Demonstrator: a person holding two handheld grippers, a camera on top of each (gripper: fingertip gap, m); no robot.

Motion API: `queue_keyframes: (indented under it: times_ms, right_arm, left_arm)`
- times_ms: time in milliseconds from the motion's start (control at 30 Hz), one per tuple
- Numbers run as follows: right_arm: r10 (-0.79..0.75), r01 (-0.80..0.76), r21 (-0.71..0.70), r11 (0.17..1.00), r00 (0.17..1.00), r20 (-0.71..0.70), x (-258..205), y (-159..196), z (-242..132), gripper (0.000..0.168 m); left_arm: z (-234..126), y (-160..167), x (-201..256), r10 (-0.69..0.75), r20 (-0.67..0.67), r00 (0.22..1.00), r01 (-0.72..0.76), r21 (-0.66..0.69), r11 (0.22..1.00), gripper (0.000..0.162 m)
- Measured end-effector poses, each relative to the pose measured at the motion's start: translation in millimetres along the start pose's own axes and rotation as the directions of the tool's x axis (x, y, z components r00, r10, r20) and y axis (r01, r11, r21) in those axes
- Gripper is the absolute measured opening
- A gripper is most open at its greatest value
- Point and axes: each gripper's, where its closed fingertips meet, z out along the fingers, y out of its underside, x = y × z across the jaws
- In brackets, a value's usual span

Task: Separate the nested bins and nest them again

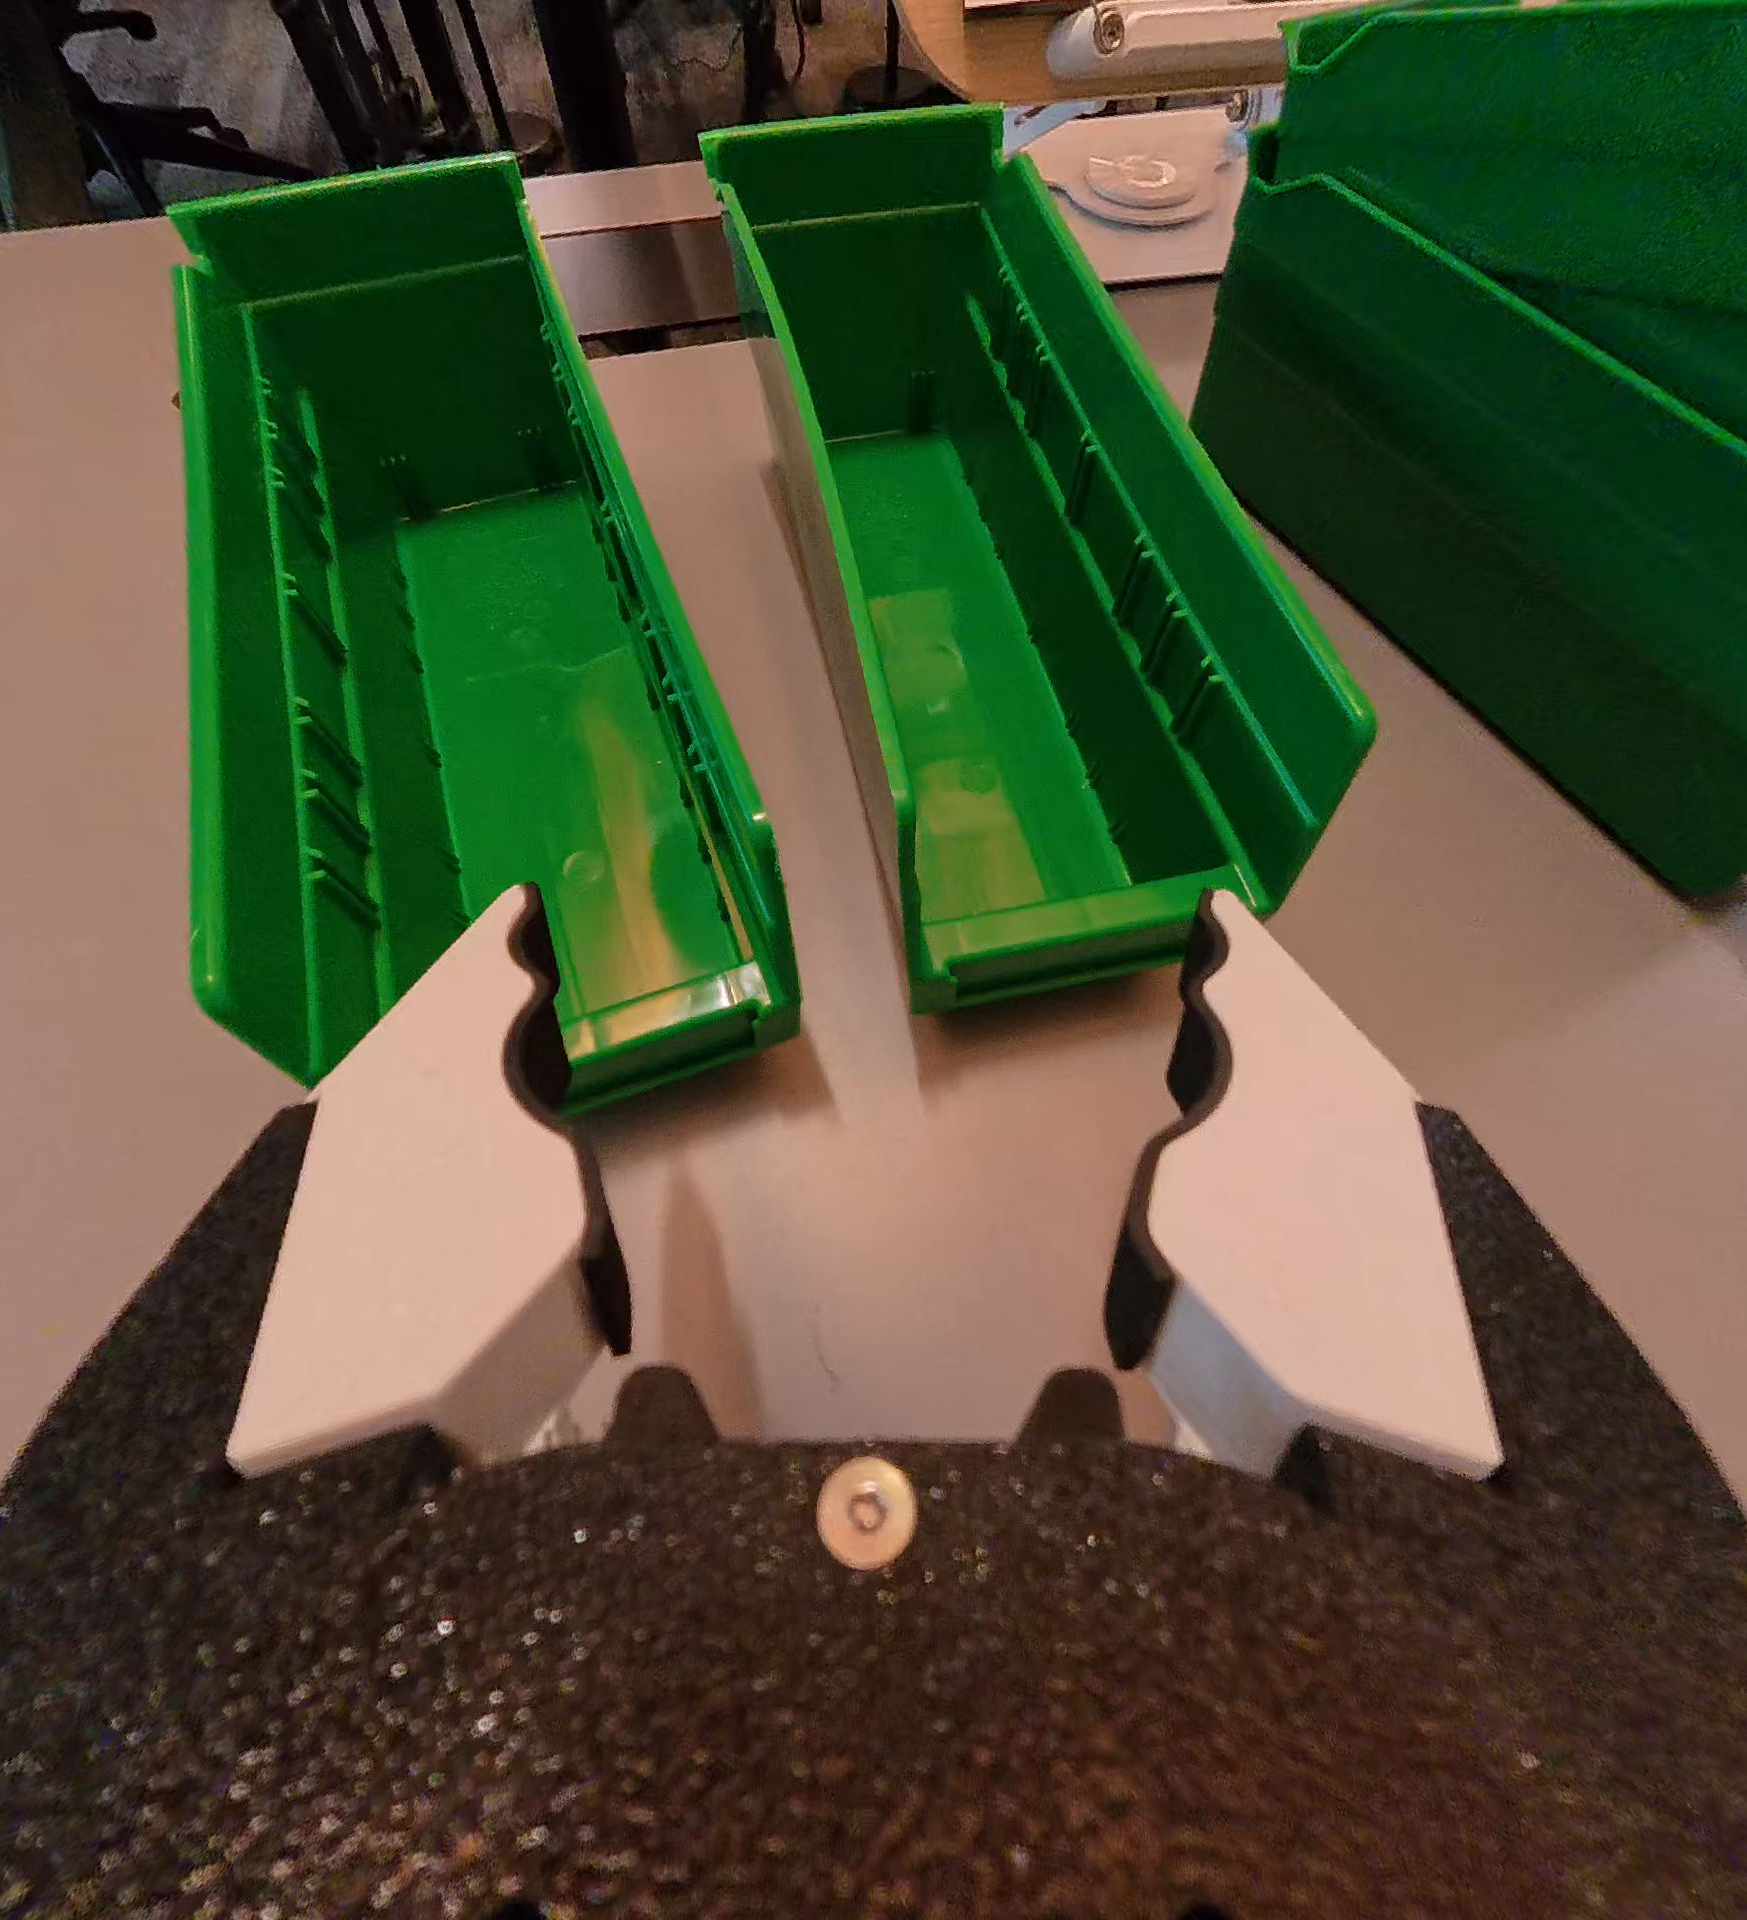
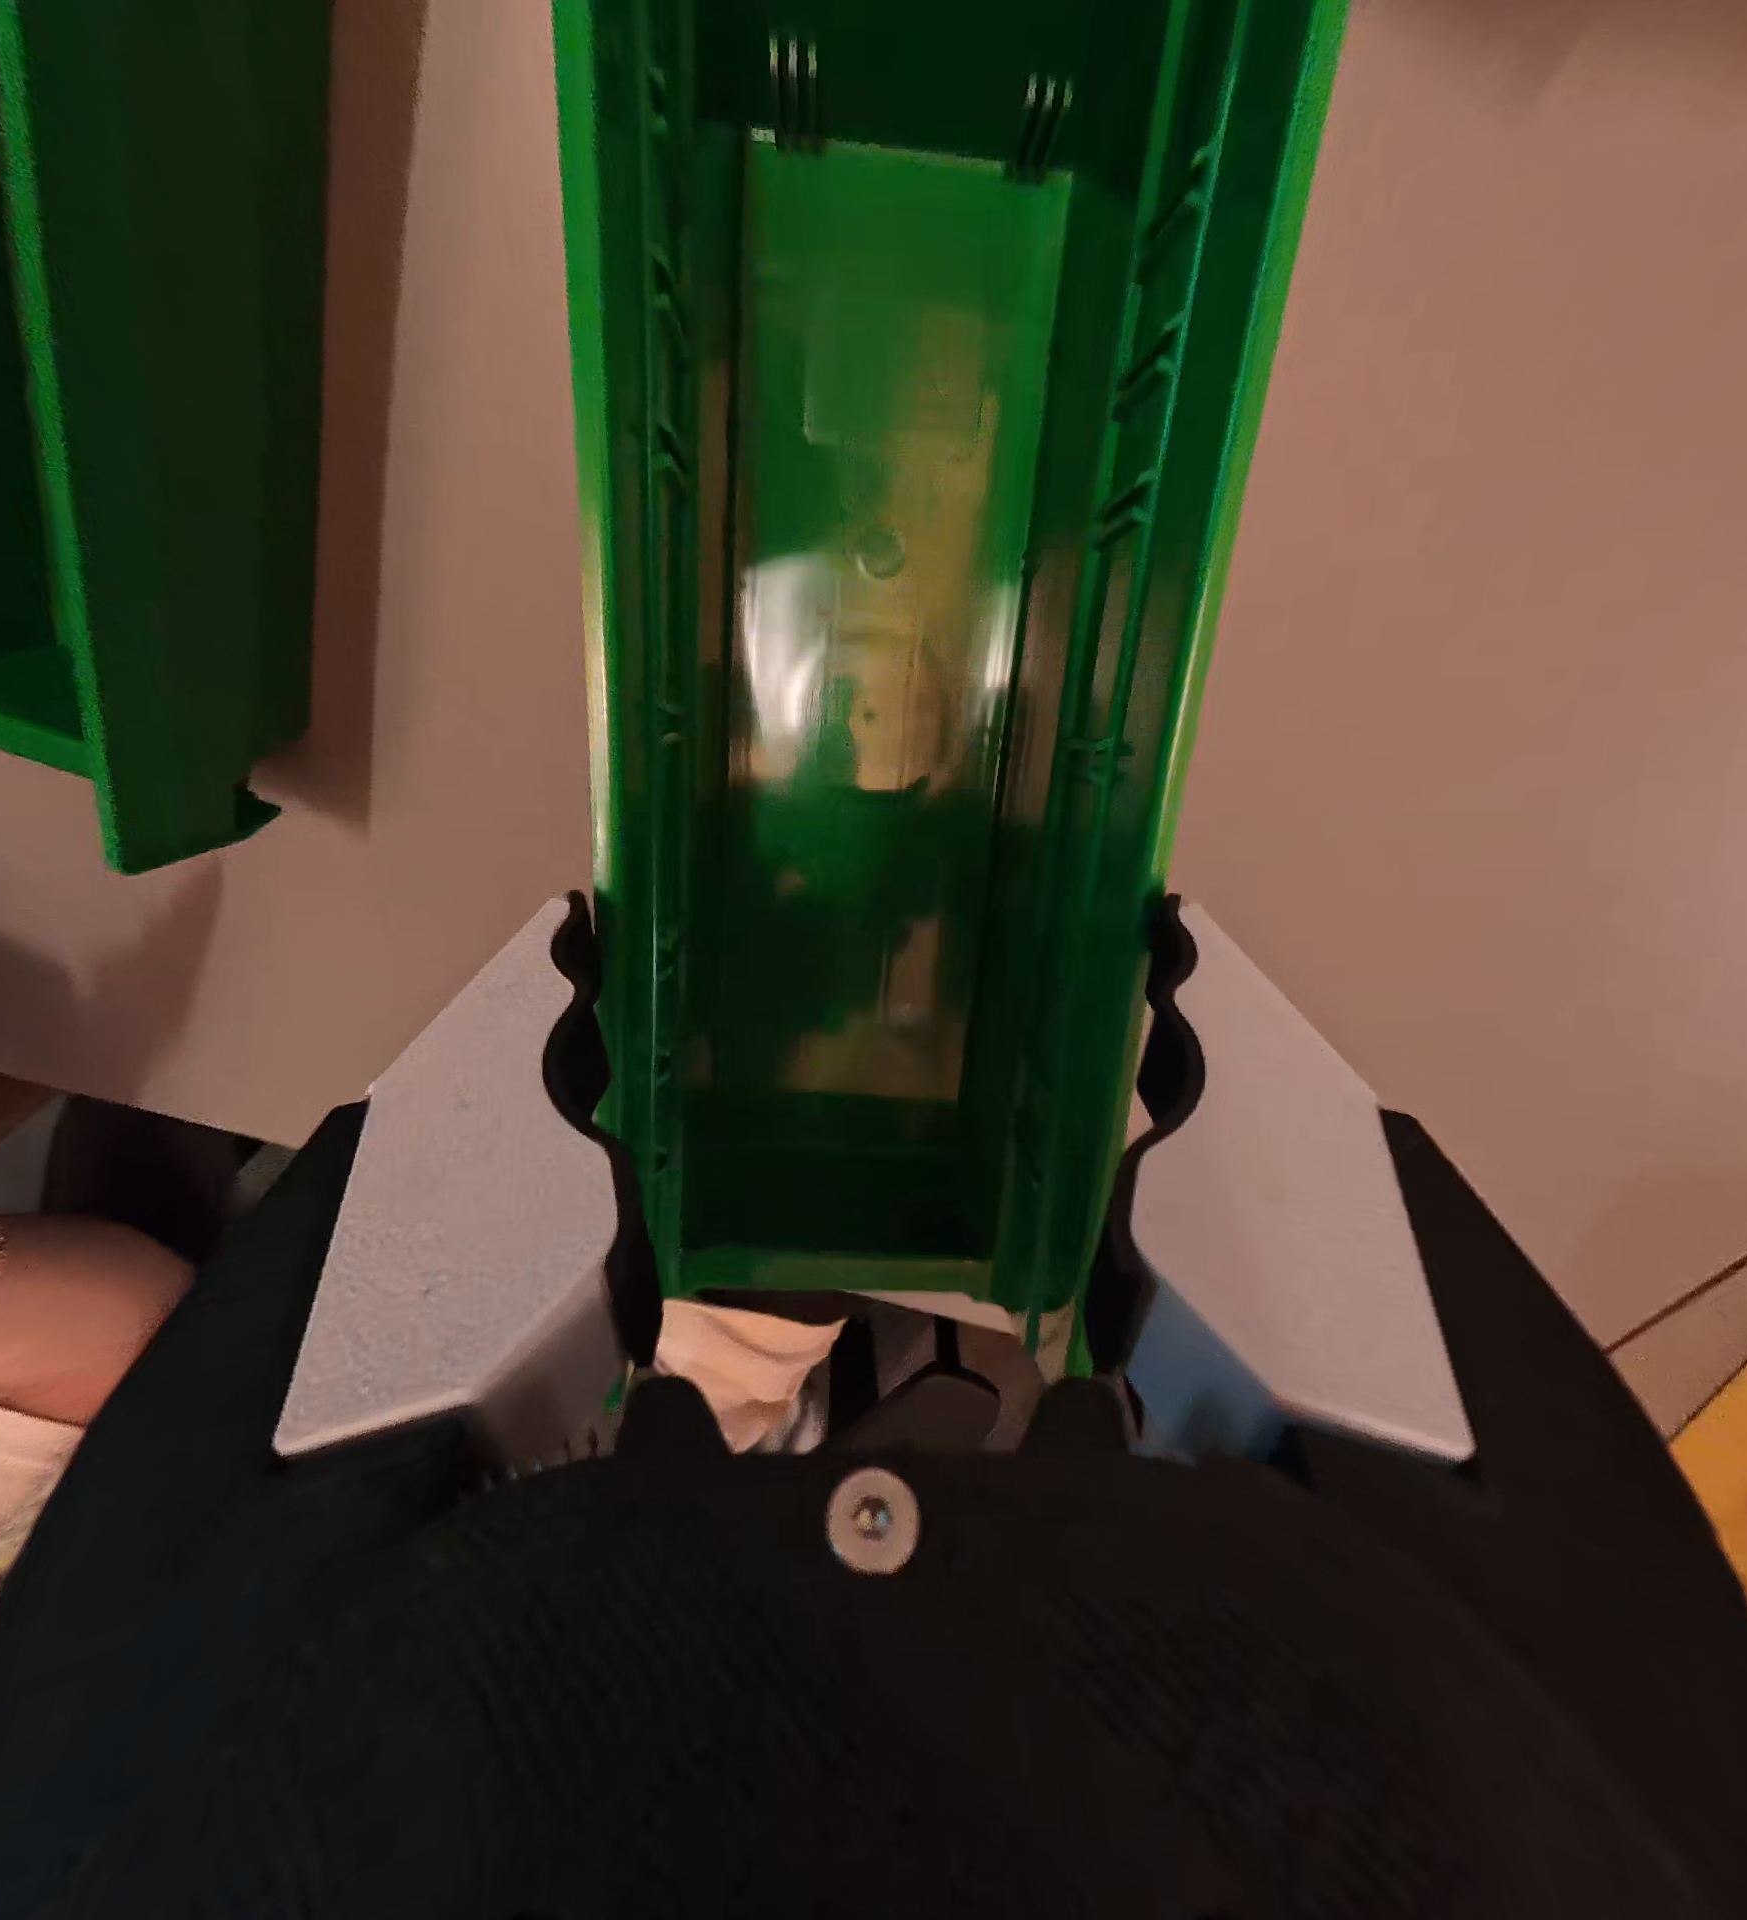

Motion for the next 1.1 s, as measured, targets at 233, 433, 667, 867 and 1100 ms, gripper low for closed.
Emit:
queue_keyframes:
  times_ms: [233,433,667,867,1100]
  right_arm:
    - [0.039,-0.041,0.022,0.999,0.997,0.061,-1.3,-3.0,21.6,0.105]
    - [0.032,-0.049,0.148,0.988,0.993,0.113,-6.9,-23.9,19.9,0.119]
    - [0.023,-0.006,0.166,0.986,0.995,-0.098,18.3,-32.4,31.4,0.157]
    - [0.037,-0.025,0.131,0.991,0.995,-0.090,16.5,-31.6,49.6,0.158]
    - [0.036,-0.037,0.099,0.994,0.999,0.016,0.3,-32.1,47.6,0.103]
  left_arm:
    - [-0.4,-0.4,-1.9,-0.006,0.000,1.000,0.006,0.003,1.000,0.118]
    - [1.4,1.4,-2.2,-0.006,-0.001,1.000,0.006,-0.005,1.000,0.118]
    - [1.6,1.9,-1.9,-0.002,0.003,1.000,0.002,-0.008,1.000,0.118]
    - [3.0,4.2,-3.5,-0.004,0.004,1.000,0.004,-0.016,1.000,0.118]
    - [5.2,8.1,-8.0,-0.016,0.005,1.000,0.017,-0.029,0.999,0.118]
